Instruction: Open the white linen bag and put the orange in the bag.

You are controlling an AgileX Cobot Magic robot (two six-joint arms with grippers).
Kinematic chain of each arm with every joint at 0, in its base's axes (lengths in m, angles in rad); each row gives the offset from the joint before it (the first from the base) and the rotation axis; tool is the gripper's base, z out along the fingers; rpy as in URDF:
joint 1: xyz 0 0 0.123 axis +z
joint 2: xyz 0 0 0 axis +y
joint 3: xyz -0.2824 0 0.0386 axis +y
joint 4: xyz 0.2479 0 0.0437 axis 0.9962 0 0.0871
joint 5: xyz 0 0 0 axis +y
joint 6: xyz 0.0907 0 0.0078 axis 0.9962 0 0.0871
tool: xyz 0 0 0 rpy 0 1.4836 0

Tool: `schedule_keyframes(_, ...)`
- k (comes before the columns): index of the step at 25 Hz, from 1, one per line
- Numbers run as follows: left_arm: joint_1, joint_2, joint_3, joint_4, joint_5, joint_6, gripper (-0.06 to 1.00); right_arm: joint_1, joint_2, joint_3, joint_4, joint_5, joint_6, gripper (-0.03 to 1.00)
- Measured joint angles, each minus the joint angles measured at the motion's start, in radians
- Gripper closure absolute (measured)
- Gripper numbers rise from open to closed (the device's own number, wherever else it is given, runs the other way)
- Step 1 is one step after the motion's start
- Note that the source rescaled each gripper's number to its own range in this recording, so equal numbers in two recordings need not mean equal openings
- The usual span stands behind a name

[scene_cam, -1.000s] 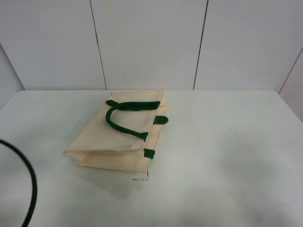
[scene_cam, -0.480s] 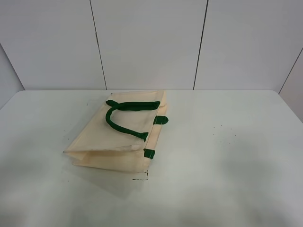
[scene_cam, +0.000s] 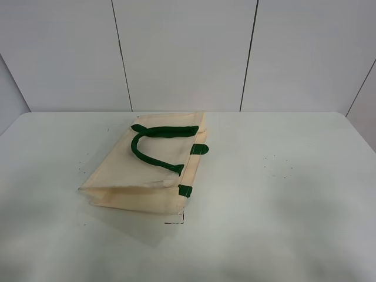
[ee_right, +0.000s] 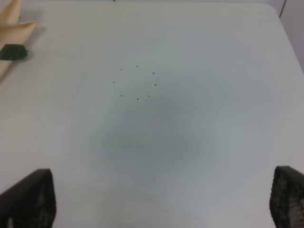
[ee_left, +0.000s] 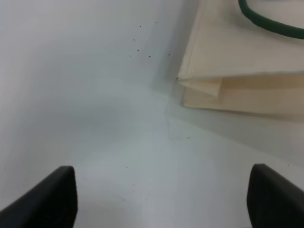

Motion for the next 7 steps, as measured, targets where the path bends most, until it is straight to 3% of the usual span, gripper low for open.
schedule_keyframes(7,0.0,0.0,0.0,-0.005,0.0,0.0,-0.02,0.0,0.0,0.0,0.0,0.0,0.0,-0.03)
